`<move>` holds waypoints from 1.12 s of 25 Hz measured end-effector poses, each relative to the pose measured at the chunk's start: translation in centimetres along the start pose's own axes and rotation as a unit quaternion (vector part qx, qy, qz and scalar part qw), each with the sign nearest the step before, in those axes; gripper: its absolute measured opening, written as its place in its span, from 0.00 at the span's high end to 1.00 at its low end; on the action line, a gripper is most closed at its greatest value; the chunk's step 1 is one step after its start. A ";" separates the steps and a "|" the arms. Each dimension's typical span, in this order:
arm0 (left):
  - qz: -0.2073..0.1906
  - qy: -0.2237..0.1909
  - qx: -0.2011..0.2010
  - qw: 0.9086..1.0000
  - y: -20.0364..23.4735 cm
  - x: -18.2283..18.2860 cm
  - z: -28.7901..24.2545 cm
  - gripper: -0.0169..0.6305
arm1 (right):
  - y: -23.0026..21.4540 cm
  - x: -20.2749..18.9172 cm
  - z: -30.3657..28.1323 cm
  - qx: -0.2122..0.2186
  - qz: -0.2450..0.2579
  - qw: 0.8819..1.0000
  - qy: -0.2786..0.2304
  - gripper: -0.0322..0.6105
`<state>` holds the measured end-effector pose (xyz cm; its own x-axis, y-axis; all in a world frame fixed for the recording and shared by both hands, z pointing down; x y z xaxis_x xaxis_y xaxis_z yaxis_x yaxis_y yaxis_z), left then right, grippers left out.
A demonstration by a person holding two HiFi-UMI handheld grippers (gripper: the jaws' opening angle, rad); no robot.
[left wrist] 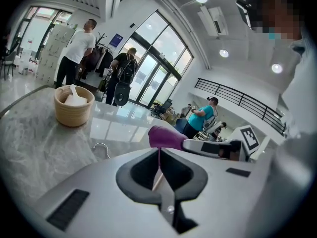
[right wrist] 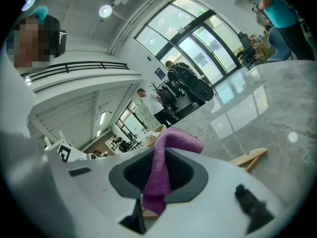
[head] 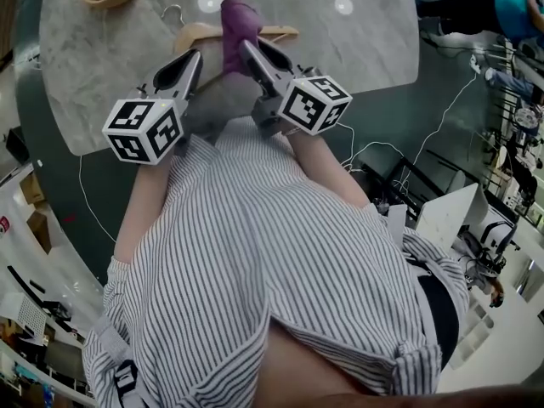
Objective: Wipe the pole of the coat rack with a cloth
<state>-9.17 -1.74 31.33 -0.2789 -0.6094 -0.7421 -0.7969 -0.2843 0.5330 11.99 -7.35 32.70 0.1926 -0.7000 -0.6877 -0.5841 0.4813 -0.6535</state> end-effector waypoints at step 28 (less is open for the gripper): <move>-0.019 0.110 0.059 0.992 4.3 -3.9 0.1 0.94 | -1.9 -2.7 -0.8 -0.053 -0.010 0.998 0.042 0.85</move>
<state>-11.56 -0.49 36.46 -0.1343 -0.7501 -0.6475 -0.8657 -0.2291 0.4450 11.96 -6.82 36.04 0.1403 -0.7530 -0.6429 -0.6625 0.4112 -0.6261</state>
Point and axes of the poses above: the fingertips, and each gripper's own axes: z backward along the fingers, y to its left, x out of its top, the point moved 10 cm from there along z, backward along the fingers, and after that the axes turned 1 degree about -x, right-handed, at the moved point
